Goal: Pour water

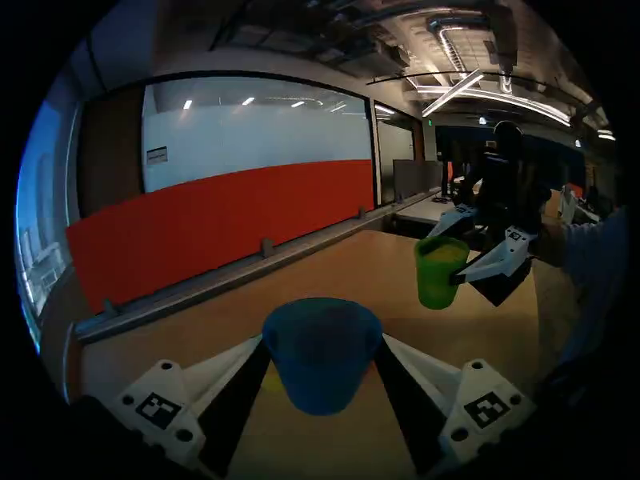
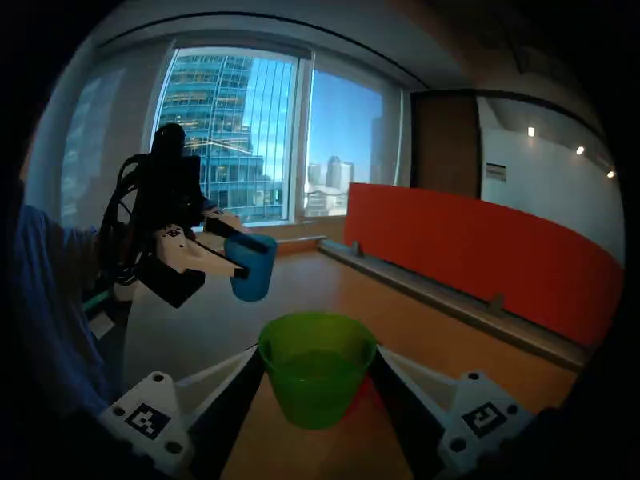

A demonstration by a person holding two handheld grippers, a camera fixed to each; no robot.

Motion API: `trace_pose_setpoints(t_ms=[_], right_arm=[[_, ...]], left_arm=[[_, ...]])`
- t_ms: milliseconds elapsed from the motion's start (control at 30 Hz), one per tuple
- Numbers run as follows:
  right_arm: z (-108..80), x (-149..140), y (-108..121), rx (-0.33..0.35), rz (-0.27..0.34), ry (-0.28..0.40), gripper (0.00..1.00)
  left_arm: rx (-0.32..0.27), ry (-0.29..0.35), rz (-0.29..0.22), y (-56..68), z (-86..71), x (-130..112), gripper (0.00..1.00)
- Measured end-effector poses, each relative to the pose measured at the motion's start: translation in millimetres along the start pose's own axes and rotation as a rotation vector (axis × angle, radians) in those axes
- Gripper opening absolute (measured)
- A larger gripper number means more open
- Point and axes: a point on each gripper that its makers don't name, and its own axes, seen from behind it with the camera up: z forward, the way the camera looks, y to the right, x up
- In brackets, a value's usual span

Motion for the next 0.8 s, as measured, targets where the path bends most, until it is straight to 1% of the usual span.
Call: trace_pose_setpoints(t_ms=[300, 467, 800], right_arm=[[3.0, -24, 3, 0.026, -0.011, -0.078, 0.91], [6.9, -38, 5, 0.035, -0.021, -0.127, 0.91], [15.8, -63, 6, 0.056, -0.029, -0.199, 0.91]], left_arm=[[-0.014, -0.062, -0.005, 2.1, 8.8, -30, 0.87], [-0.030, -0.102, -0.001, 5.9, 14.9, -46, 0.87], [-0.059, -0.182, 0.007, 9.5, 25.7, -77, 0.87]])
